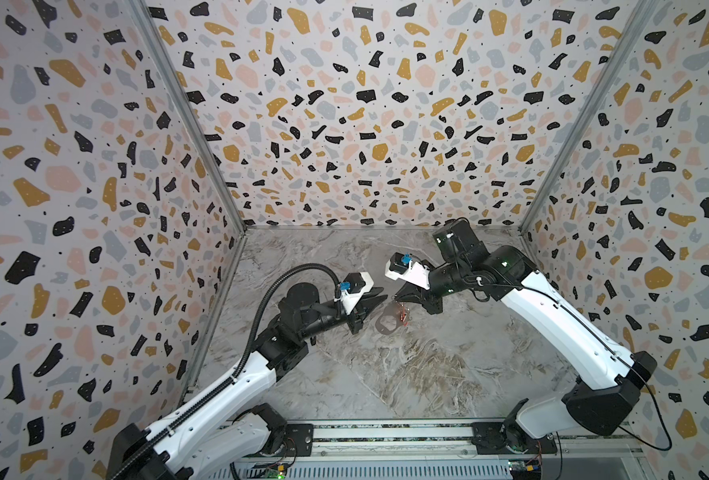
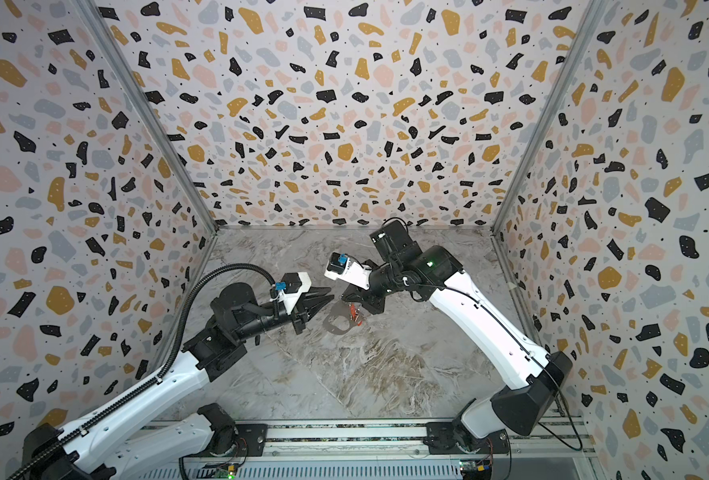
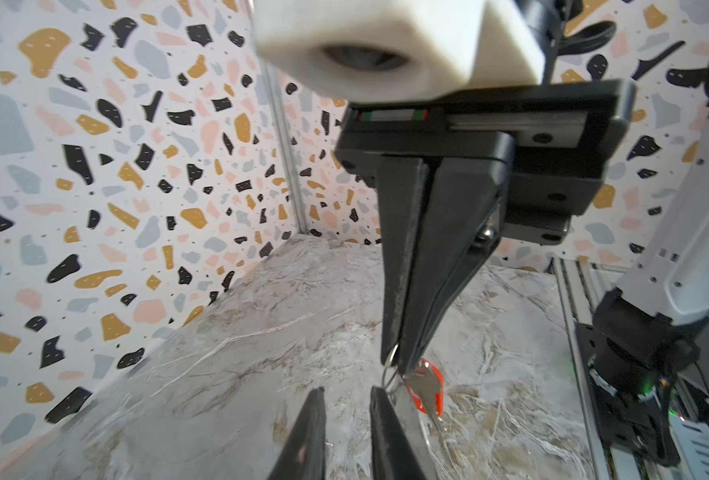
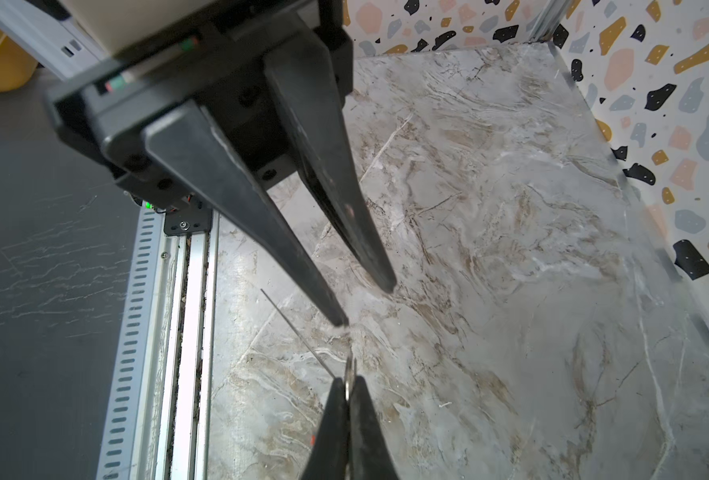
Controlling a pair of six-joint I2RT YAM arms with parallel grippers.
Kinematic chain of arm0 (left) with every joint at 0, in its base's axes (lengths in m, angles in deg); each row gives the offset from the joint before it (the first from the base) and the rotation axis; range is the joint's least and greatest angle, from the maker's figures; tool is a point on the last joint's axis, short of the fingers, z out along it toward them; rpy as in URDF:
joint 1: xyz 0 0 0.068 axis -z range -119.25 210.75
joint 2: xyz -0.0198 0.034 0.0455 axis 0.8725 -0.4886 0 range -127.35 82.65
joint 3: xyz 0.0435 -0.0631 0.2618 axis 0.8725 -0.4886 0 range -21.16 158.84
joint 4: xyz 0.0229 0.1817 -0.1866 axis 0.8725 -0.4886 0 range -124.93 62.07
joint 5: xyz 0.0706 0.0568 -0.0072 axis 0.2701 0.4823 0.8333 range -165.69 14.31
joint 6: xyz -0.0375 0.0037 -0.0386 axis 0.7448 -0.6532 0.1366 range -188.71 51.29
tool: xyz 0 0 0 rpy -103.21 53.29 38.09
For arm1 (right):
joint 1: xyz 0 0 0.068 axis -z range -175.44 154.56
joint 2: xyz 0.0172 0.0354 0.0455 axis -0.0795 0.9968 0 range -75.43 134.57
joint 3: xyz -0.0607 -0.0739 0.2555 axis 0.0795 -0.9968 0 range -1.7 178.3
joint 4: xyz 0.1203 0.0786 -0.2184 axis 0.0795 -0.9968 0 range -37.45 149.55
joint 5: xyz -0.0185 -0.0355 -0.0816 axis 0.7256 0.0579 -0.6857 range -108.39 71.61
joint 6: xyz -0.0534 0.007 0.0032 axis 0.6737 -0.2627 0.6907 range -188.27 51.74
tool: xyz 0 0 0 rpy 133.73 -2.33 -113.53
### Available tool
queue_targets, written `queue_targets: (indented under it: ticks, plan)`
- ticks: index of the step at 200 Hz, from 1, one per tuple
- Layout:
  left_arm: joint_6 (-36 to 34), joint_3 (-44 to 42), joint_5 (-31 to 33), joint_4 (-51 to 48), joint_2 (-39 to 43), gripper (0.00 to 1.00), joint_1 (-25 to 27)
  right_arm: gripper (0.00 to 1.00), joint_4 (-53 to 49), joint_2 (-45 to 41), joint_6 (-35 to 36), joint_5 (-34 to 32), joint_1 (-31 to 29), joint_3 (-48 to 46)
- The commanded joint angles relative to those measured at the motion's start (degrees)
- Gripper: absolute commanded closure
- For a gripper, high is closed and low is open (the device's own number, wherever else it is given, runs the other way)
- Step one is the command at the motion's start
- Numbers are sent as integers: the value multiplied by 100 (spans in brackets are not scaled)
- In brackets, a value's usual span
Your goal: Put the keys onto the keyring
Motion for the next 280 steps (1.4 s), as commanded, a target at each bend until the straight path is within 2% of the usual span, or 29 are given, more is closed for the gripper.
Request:
queue_targets:
  ticks: [1, 25, 127, 167, 191, 232, 280]
  plan:
    - [-685, 430, -866, -682, -218, 80, -34, 100, -50, -137, 244, 213, -45, 68]
    - [-860, 609, -1163, -909, -374, 81, -30, 100, -12, -96, 297, 273, -71, 50]
    - [-1034, 611, -1174, -1108, -321, 90, -34, 100, 73, -108, 462, 485, -80, -3]
    - [-922, 630, -1171, -949, -341, 99, -34, 100, 123, -144, 460, 534, -80, -66]
    - [-580, 512, -1166, -489, -326, 100, -34, 100, 250, -219, 407, 539, -85, -141]
    - [542, -159, -849, 1312, -120, 100, -34, 100, 728, -454, 142, 357, -56, -394]
    - [1190, -763, -375, 2485, 251, 100, -25, 72, 1549, -1028, -368, 12, 68, -954]
